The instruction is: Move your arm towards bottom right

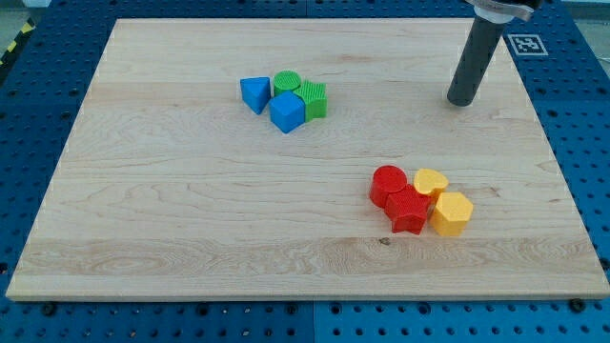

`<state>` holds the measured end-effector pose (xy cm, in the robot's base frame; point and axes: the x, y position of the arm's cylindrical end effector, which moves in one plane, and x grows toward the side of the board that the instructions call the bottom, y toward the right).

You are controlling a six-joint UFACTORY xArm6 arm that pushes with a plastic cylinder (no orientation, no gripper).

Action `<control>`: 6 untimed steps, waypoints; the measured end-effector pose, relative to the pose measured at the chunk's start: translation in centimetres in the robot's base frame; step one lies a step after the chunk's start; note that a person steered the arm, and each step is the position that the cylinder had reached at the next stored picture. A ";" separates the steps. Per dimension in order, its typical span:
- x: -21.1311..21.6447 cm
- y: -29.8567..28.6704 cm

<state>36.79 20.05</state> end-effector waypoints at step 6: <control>18.6 2.6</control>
